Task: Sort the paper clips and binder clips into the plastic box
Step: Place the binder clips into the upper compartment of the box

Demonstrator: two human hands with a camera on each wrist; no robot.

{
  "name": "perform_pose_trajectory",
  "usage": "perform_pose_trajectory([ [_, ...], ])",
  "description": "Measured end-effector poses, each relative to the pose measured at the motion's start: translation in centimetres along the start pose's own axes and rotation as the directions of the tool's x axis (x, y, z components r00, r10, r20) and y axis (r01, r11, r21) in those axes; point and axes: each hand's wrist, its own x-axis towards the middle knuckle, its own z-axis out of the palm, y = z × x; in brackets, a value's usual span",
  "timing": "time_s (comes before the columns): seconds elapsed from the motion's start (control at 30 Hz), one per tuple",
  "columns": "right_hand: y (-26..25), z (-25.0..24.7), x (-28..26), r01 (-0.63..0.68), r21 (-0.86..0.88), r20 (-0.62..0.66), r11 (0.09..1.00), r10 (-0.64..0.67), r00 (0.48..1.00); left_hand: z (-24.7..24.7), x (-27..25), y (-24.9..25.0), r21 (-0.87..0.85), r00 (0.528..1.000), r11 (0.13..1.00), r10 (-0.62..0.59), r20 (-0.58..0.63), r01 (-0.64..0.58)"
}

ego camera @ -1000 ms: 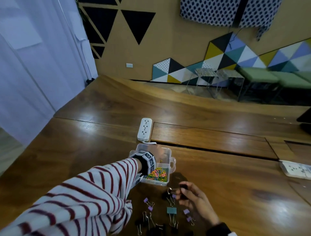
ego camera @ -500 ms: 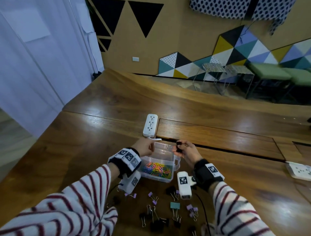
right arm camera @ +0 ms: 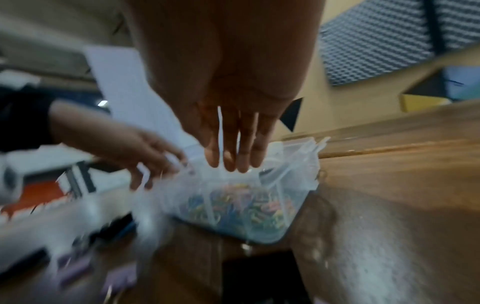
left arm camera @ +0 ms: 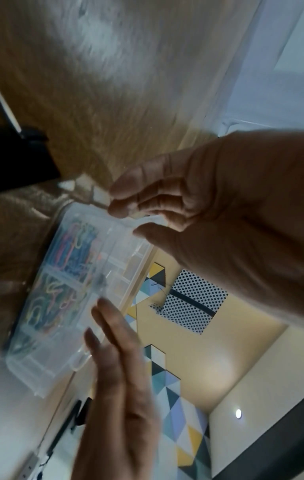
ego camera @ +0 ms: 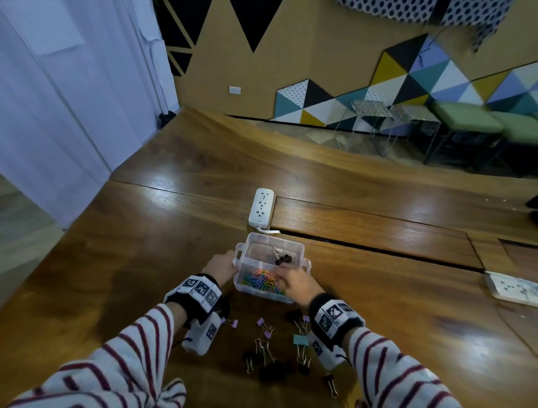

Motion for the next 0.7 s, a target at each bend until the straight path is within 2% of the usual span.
perform_pose_trajectory([
  [0.07, -0.3, 1.4, 0.2, 0.045, -0.147, 0.11, 0.988, -0.029, 0.994, 0.2, -0.4, 0.0, -0.062, 1.0, 0.998, 0.025, 0.004, -0.024],
  [0.3, -1.4, 3.4, 0.6, 0.026, -0.227, 0.11, 0.974, 0.0, 0.994, 0.9, -1.5, -0.2, -0.178, 1.0, 0.984, -0.021, -0.01, 0.019],
  [0.4, -1.8, 3.9, 0.6, 0.063, -0.253, 0.12, 0.965, -0.033, 0.992, 1.4, -1.7, -0.2, -0.209, 0.999, 0.977, -0.044, 0.011, 0.045],
  [0.5, -1.7, 3.6, 0.5, 0.08, -0.223, 0.122, 0.972, -0.054, 0.991, 1.4, -1.7, -0.1, -0.243, 0.997, 0.967, -0.065, 0.036, 0.072],
  [0.6, -0.8, 2.8, 0.4, 0.04, -0.169, 0.071, 0.985, -0.029, 0.997, 1.2, -1.9, 0.3, -0.285, 0.996, 0.955, -0.068, 0.06, 0.082],
  [0.7, -0.5, 1.6, -0.6, -0.022, 0.012, 0.167, 1.0, 0.02, 0.986, 0.8, -2.4, 0.5, -0.323, 0.994, 0.941, -0.08, 0.076, 0.1],
])
